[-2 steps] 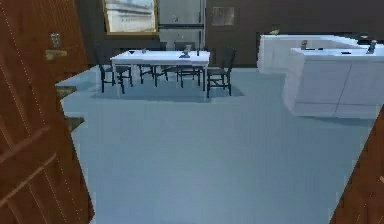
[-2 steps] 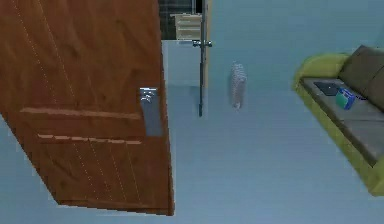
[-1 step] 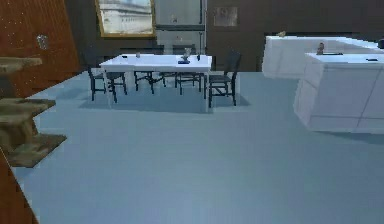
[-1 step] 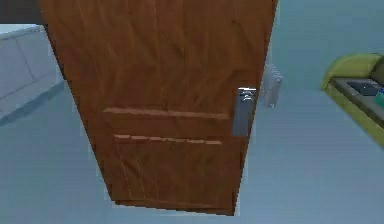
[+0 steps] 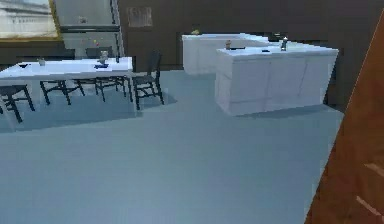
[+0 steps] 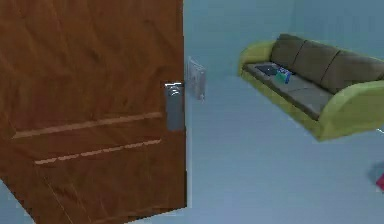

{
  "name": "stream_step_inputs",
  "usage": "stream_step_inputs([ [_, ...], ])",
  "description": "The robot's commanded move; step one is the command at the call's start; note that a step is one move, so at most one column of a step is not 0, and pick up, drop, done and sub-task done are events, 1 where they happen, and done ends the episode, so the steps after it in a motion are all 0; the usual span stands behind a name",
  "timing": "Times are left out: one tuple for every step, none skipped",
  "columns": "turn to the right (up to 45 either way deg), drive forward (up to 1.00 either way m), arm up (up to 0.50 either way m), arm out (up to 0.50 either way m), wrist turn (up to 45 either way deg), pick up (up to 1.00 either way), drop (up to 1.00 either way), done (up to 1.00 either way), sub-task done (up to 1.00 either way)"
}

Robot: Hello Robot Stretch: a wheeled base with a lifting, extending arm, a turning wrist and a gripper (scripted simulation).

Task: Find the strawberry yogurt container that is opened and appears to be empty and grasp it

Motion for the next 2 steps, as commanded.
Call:
stream_step_inputs([
  [0.0,1.00,0.00,0.00,0.0,0.00,0.00,0.00,0.00],
  [0.0,1.00,0.00,0.00,0.0,0.00,0.00,0.00,0.00],
])
